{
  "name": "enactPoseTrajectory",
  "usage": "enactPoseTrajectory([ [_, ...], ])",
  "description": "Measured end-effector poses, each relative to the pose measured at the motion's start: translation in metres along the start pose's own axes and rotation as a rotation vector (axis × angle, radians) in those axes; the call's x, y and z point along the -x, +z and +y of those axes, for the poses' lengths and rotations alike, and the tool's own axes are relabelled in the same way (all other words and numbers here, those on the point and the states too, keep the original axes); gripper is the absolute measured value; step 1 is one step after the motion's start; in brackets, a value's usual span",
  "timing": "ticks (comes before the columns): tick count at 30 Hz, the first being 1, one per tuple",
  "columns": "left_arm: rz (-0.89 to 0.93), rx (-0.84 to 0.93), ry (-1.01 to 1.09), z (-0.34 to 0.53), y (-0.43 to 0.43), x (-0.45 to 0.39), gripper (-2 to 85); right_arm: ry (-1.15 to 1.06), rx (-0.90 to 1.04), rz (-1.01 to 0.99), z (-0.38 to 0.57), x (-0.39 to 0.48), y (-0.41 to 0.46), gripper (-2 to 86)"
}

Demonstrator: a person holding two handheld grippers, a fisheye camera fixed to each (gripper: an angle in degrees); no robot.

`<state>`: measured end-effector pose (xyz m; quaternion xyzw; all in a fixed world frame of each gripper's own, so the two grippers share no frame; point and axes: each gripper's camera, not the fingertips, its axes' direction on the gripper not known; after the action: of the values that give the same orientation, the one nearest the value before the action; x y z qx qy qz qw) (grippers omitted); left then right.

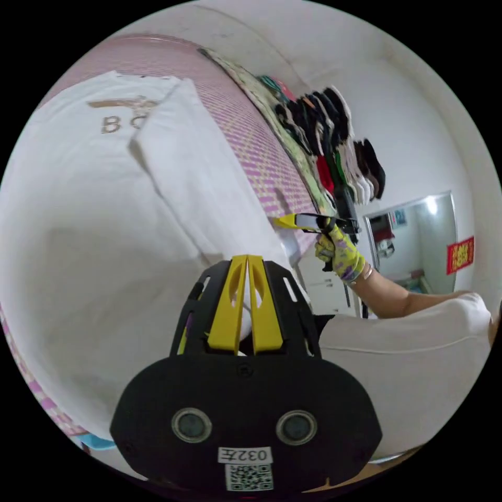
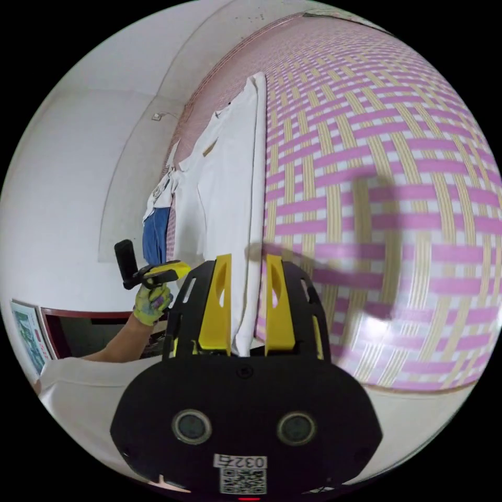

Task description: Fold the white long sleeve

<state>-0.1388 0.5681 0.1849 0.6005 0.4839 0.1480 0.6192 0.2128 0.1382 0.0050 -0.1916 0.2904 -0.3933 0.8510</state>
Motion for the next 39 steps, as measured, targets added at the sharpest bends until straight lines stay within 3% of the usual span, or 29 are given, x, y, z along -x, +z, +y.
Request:
enactPoseTrajectory([
  [5,-0.033,-0.175,-0.249,0.029,-0.074,0.083,-0.9,-0.007,-0.023,0.044,-0.092,-0.007,-0.008,10.1],
  [18,-0.156,-0.334,-0.593,0.093,-0.14,0.174,-0.9,-0.003,-0.068,-0.078,-0.343,-0.019,0.008,10.8],
  [23,-0.127,-0.367,-0.667,0.101,-0.136,0.194,-0.9,-0.087,0.04,0.006,-0.405,0.006,0.034,1.3],
  [30,-0.096,-0.329,-0.661,0.064,-0.114,0.2,-0.9,-0.144,0.085,0.047,-0.45,0.004,0.013,-0.8],
  [36,-0.033,-0.178,-0.518,-0.034,-0.041,0.182,-0.9,-0.115,0.003,0.225,-0.504,0.005,-0.043,0.6],
  [39,0.042,-0.097,-0.453,-0.066,-0.002,0.174,-0.9,-0.053,-0.047,0.395,-0.51,0.009,-0.075,5.3],
])
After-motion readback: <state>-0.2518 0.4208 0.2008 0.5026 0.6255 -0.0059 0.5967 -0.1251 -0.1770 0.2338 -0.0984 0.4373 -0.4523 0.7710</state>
